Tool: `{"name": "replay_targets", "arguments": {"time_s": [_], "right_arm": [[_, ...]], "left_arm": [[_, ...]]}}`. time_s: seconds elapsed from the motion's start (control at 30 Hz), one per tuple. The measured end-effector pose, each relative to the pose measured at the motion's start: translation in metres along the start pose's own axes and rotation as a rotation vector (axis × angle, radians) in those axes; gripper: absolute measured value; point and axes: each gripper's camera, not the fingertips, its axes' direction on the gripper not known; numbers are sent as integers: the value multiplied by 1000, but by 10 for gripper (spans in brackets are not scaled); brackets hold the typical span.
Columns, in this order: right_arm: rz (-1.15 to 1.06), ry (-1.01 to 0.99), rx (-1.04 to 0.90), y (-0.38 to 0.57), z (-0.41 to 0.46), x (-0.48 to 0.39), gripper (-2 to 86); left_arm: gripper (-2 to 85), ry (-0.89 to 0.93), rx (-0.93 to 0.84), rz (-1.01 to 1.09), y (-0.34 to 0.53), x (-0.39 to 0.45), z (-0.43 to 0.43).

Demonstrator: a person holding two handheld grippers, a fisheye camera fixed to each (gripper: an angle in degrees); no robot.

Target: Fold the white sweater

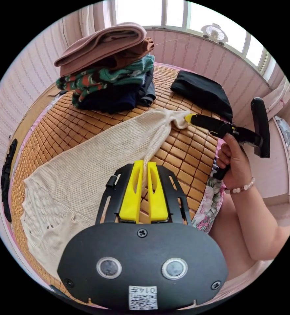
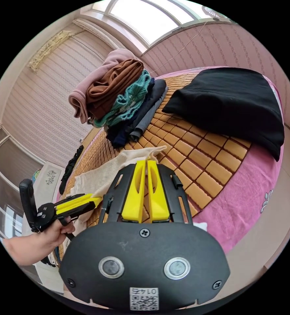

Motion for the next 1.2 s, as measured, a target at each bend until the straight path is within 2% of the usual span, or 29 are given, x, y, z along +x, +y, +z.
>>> {"name": "replay_targets", "arguments": {"time_s": [0.13,0.3,0.37,0.43,0.5,0.57,0.6,0.67,0.77,0.93,1.1,1.2], "right_arm": [[-179,-190,50,-3,-8,-58,2],[-498,-573,-16,-5,-7,-219,1],[-622,-830,-139,11,7,-320,0],[-712,-943,-267,41,27,-394,1],[-831,-831,-395,86,59,-456,1],[-897,-481,-557,153,122,-493,2],[-894,-419,-615,166,137,-494,4],[-888,-488,-804,206,167,-481,23],[-827,-513,-846,220,173,-455,59],[-886,-344,-776,208,169,-439,61],[-895,-279,-768,195,185,-460,55],[-949,-249,-749,204,198,-486,58]], "left_arm": [[0,30,165,-86,28,-36,-50],[1,-12,378,-260,99,-103,-136],[9,-65,442,-377,158,-141,-175],[24,-88,456,-496,211,-171,-194],[46,-140,431,-616,269,-197,-204],[61,-173,327,-792,346,-227,-205],[63,-169,305,-826,364,-233,-205],[65,-163,255,-923,423,-248,-207],[65,-158,242,-966,467,-261,-208],[68,-148,294,-935,469,-290,-204],[92,-169,294,-782,412,-320,-185],[92,-246,224,-701,376,-330,-158]]}}
